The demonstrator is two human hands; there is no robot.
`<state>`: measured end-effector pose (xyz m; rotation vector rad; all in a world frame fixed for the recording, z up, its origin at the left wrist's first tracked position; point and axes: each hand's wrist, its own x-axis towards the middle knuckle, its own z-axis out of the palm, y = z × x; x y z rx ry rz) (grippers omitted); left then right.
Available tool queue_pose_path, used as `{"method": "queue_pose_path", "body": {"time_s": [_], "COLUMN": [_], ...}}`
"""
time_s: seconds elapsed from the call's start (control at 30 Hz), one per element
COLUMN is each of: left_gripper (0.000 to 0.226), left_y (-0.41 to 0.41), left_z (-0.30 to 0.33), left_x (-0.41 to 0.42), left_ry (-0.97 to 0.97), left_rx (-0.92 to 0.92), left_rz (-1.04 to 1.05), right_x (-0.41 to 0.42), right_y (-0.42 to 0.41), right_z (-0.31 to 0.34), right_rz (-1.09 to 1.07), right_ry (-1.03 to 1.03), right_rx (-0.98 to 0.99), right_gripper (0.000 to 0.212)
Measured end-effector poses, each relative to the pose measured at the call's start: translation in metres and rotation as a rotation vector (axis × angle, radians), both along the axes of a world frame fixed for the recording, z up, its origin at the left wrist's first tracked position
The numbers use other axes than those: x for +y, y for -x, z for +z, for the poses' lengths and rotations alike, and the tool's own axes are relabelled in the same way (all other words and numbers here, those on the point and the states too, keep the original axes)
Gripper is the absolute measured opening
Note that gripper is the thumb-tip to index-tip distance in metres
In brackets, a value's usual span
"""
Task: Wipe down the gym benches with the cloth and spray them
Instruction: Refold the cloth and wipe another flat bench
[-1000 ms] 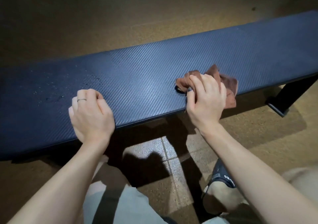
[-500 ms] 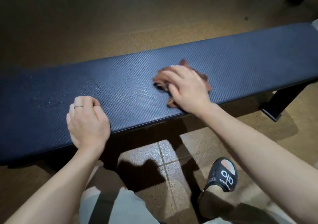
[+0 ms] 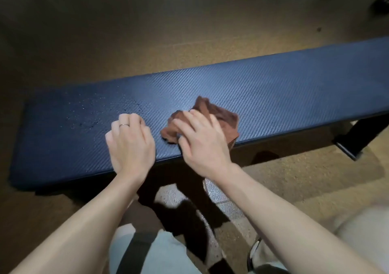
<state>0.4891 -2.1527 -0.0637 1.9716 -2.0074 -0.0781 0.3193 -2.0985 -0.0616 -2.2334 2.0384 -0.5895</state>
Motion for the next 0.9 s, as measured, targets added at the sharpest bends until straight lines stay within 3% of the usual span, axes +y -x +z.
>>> {"method": "queue_pose_path", "body": {"time_s": [0.17,0.33,0.43,0.6,0.67,0.9], "left_gripper": [0.015,0.023,0.023,0.018,0.017,0.016], "left_y": [-0.048,-0.113,-0.118,-0.117,-0.118,-0.118], "left_z": [0.018,0.013,0.005,0.005,0.005,0.005], "left_x": [-0.005,-0.024,-0.023,-0.023,-0.023,-0.021], "left_ry": [0.015,0.003,0.009,0.014,0.025,0.058], "left_rx": [-0.015,-0.074,-0.038,0.033,0.047,0.084], "left_rz": [-0.141,0.103,0.134,0.15,0.144,0.142], "right_x": [-0.001,-0.038,-0.042,-0.035,-0.053,-0.146], "right_y": [0.053,0.116,0.079,-0.018,-0.052,-0.121], "right_z": [0.001,-0.001,-0.002,-0.001,0.0,0.007], "right_rz": [0.269,-0.034,0.012,0.551,0.667,0.712], "right_ry": [-0.059,-0.077,-0.096,-0.099,-0.09,-0.047], "right_rx": [0.08,0.004,0.041,0.078,0.087,0.129], "right_gripper": [0.047,0.046,0.048,0.046,0.044,0.044]}}
